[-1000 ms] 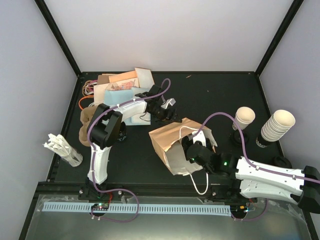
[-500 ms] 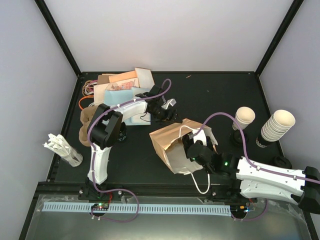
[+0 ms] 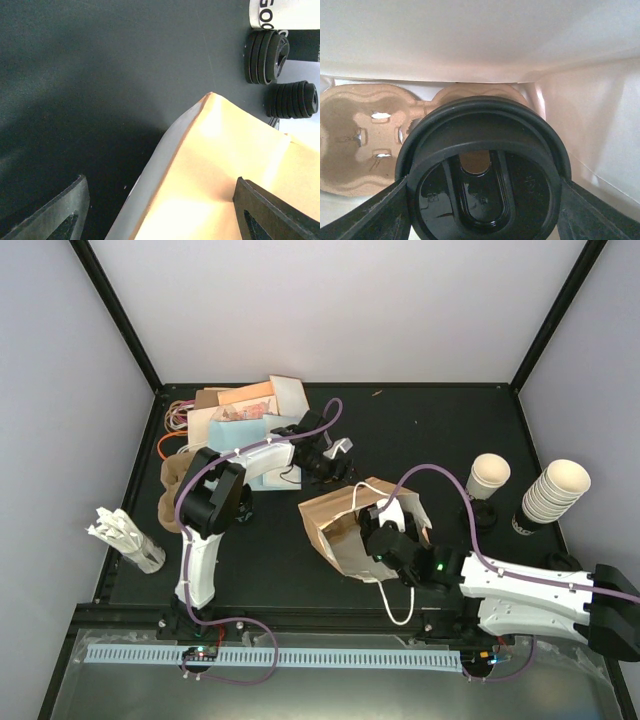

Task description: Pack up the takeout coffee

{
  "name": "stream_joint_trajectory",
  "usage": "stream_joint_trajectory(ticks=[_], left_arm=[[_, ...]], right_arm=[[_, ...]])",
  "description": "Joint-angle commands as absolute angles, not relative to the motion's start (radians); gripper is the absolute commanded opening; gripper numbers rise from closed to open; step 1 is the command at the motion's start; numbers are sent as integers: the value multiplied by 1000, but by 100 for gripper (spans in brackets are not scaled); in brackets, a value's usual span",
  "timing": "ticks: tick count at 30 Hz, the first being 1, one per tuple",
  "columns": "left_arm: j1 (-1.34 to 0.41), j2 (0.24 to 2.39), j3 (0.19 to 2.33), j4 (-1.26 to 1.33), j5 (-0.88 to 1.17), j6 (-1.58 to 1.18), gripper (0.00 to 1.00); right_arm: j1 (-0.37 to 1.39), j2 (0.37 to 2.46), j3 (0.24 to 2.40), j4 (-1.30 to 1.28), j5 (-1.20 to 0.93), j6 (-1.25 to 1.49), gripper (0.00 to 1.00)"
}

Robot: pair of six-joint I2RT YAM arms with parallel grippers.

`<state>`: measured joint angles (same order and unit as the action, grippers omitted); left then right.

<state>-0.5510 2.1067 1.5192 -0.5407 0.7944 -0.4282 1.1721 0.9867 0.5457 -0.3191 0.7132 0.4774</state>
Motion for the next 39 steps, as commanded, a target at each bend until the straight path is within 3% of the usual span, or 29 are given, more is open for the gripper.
stream_joint_trajectory(ticks=[1, 5, 11, 18, 32, 39], left_arm=[[-567, 2094, 1496, -543, 850, -428, 81], [-570, 2091, 1475, -530, 859, -442, 81], [-587, 2057, 1456, -489, 881, -471, 81], [-620, 2031, 1459, -451, 895, -499, 81], [-653, 2031, 1445, -431, 956, -535, 81], [-656, 2031, 1431, -392, 1009, -562, 81]], right_arm=[[1175, 990, 506, -249, 727, 506, 44], [1174, 979, 483, -219, 710, 488, 44], [1174, 990, 564, -428, 654, 596, 44], [1175, 940, 516, -481, 584, 696, 44], [1175, 921, 459, -362, 650, 628, 43], [1175, 1019, 473, -327, 611, 666, 43]])
